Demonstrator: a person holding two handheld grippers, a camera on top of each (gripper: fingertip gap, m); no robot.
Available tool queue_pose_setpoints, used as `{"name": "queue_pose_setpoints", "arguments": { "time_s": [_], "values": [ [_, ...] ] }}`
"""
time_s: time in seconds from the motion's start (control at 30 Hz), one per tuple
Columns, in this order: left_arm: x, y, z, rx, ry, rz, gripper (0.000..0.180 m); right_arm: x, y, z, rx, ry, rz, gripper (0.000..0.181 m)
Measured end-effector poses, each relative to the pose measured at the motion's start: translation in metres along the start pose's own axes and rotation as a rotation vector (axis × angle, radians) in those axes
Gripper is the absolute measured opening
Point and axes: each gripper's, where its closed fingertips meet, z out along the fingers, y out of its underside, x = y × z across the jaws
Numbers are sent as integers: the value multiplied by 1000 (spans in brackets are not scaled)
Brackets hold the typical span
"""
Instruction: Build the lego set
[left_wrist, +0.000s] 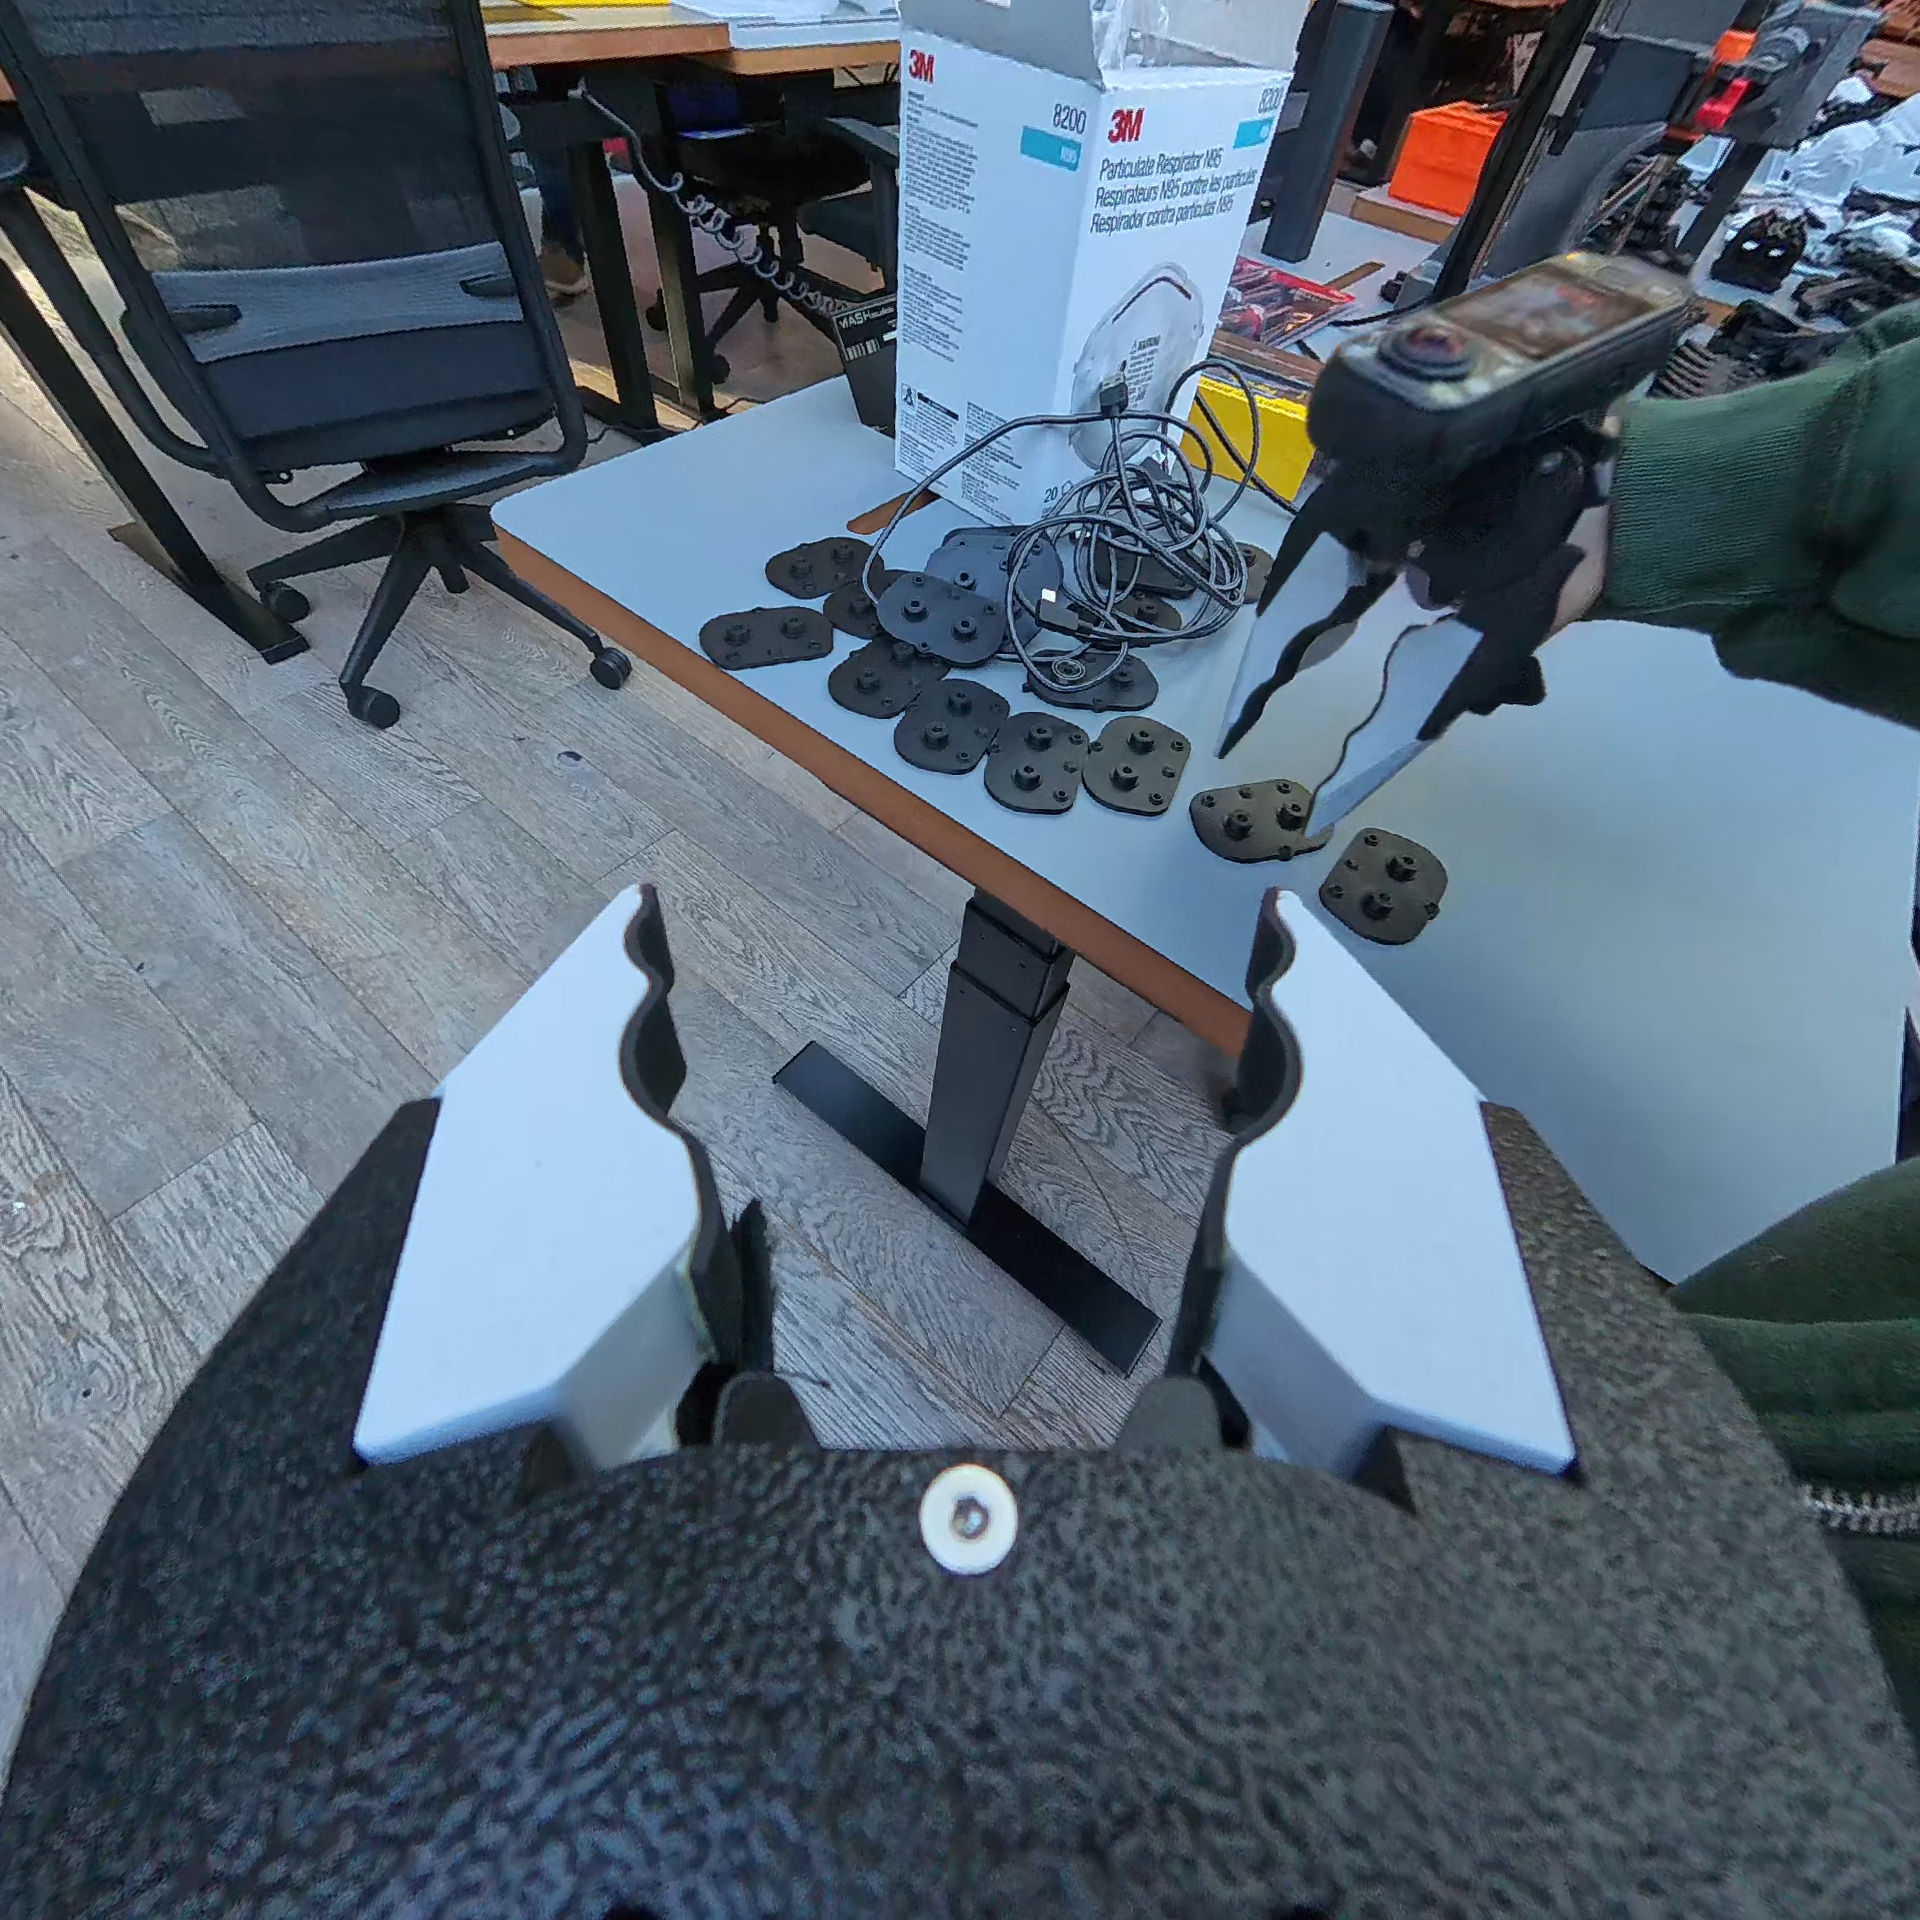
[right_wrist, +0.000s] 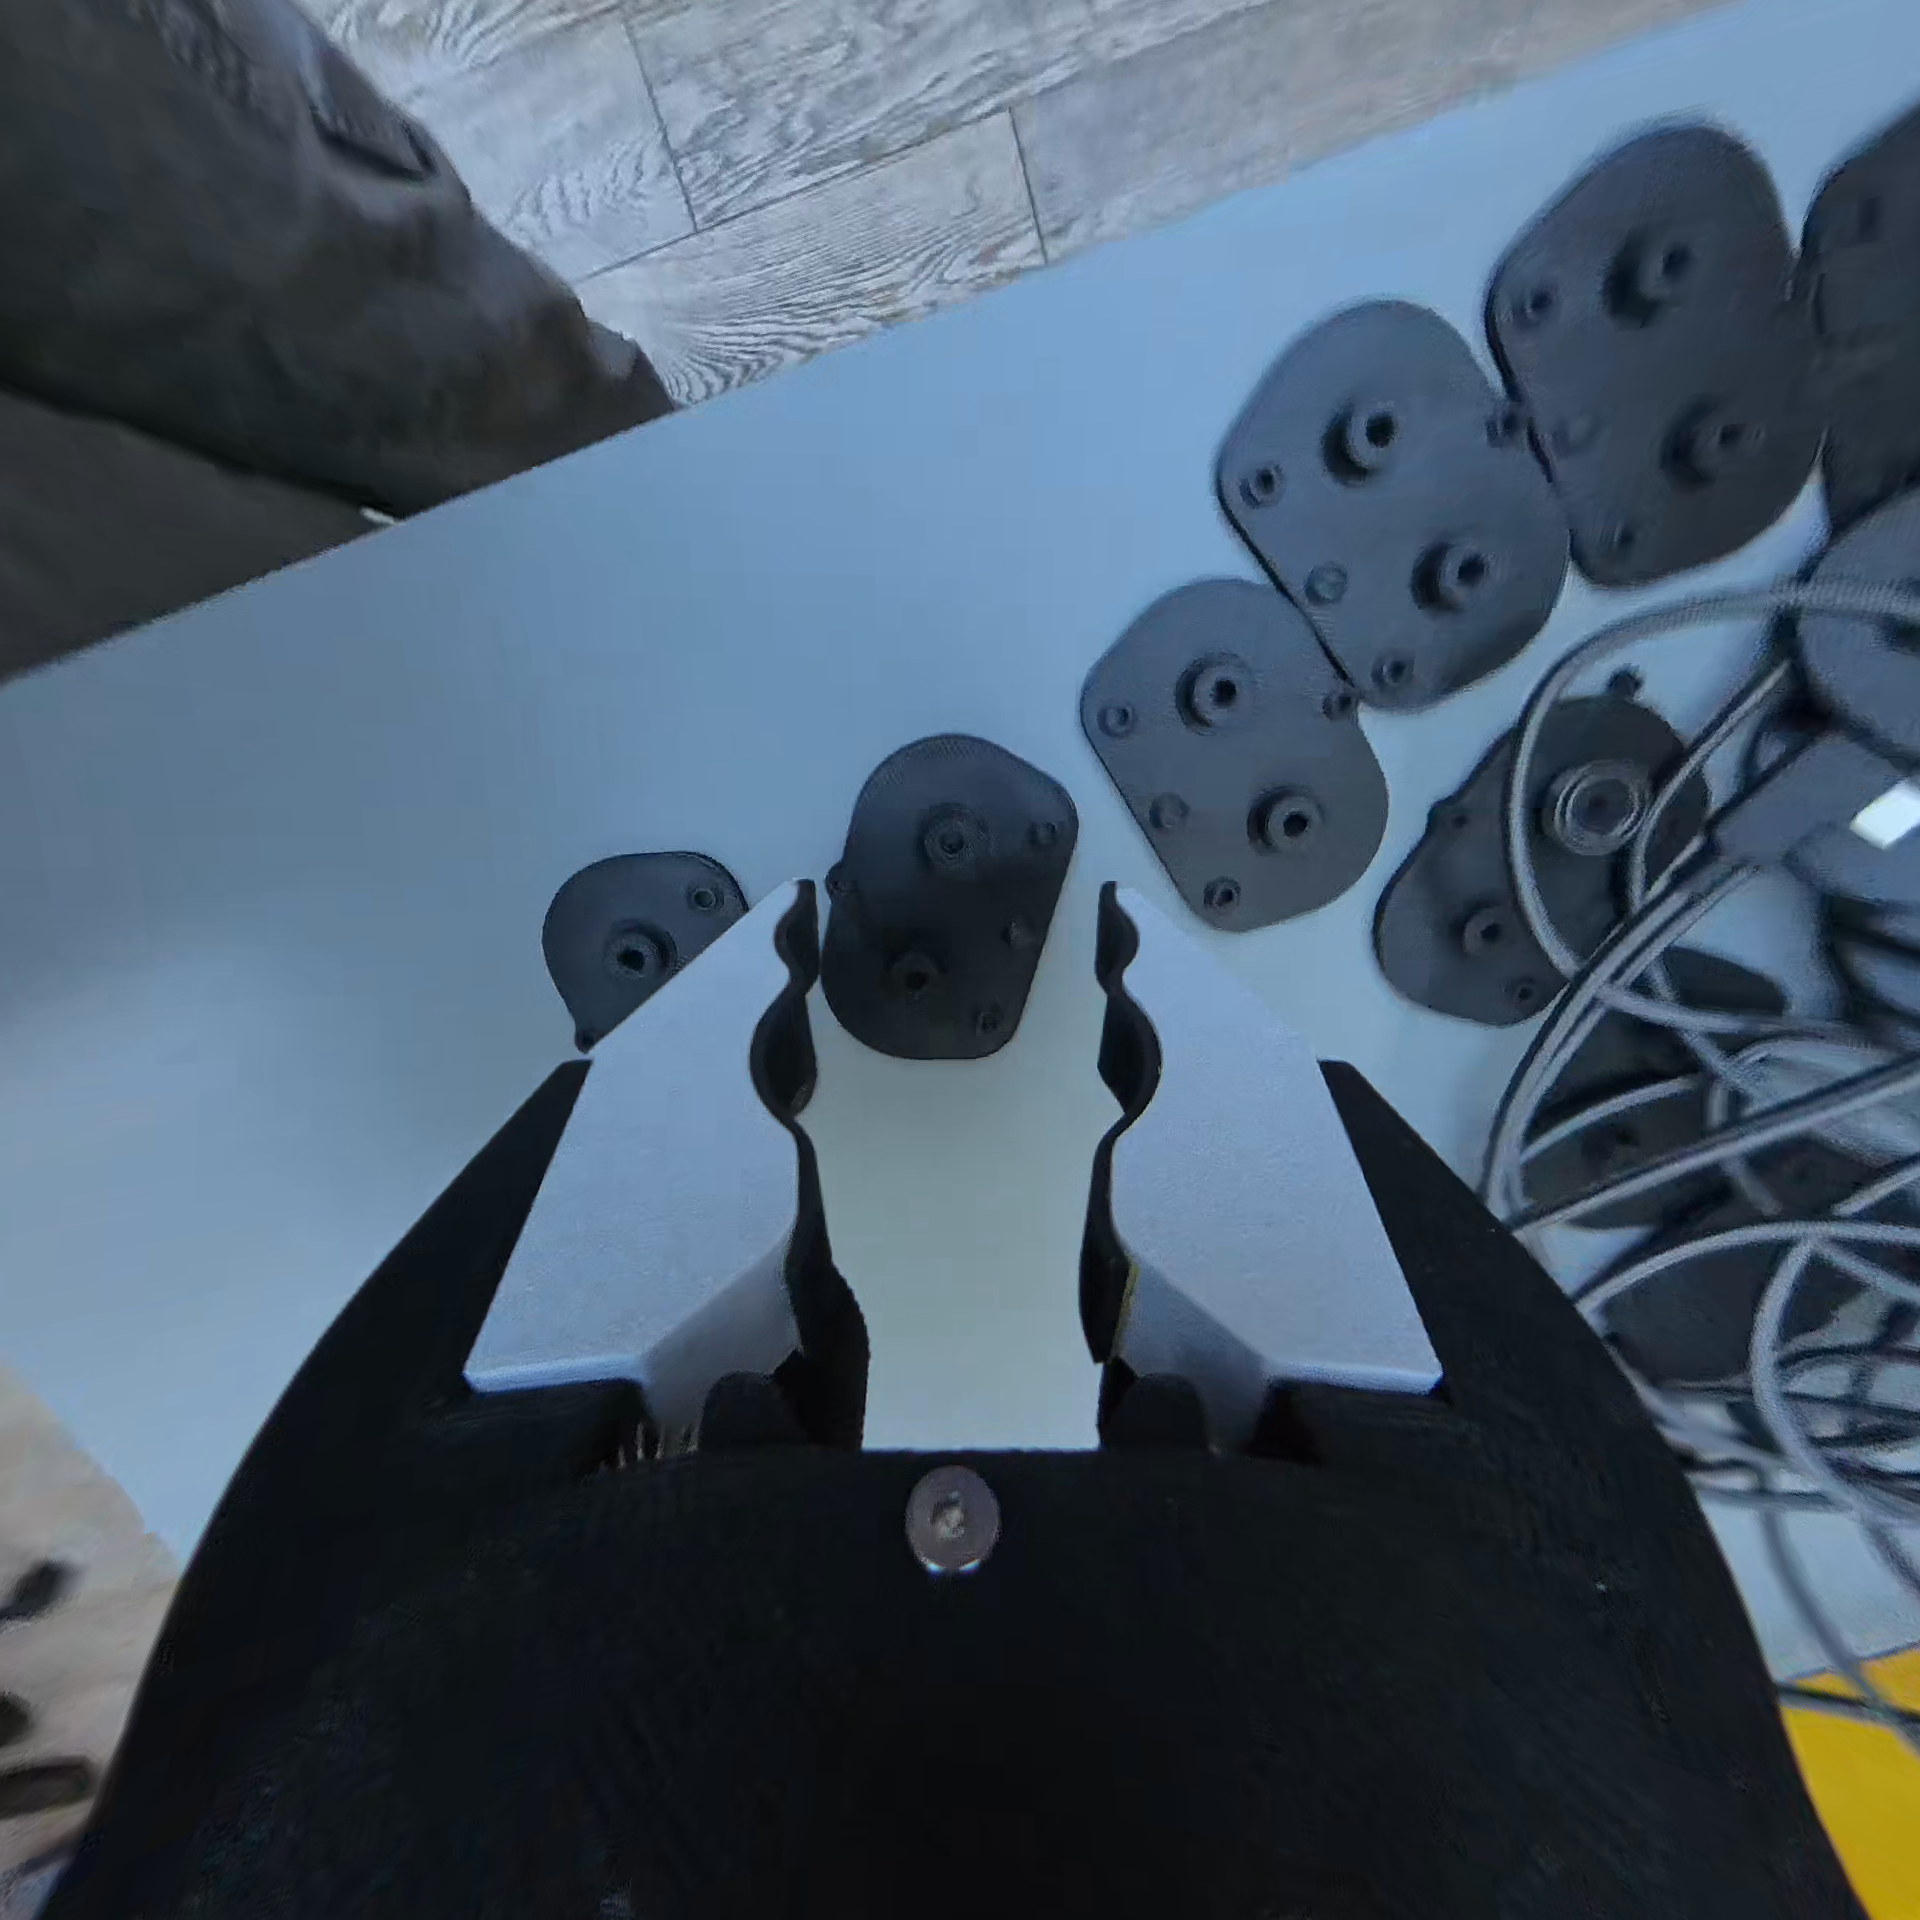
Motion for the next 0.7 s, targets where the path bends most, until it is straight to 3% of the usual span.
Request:
{"name": "queue_pose_setpoints", "arguments": {
  "time_s": [0.2, 0.33, 0.4, 0.57, 0.7],
  "values": [
    [-1, 1, 0, 4, -12, -9, 109, 0, 6, 12, -73, -99, 287, 48],
    [0, 2, -1, -2, -10, -6, 109, 0, 10, 15, -162, -79, 132, 29],
    [-1, 2, -3, -2, -15, -6, 109, -1, 9, 16, -184, -93, 31, 28],
    [-2, 2, -5, -2, -21, -8, 109, -2, 7, 15, -198, -46, -373, 9],
    [-1, 2, -6, -2, -22, -11, 109, 1, 6, 14, -197, -68, -243, 24]
  ]
}}
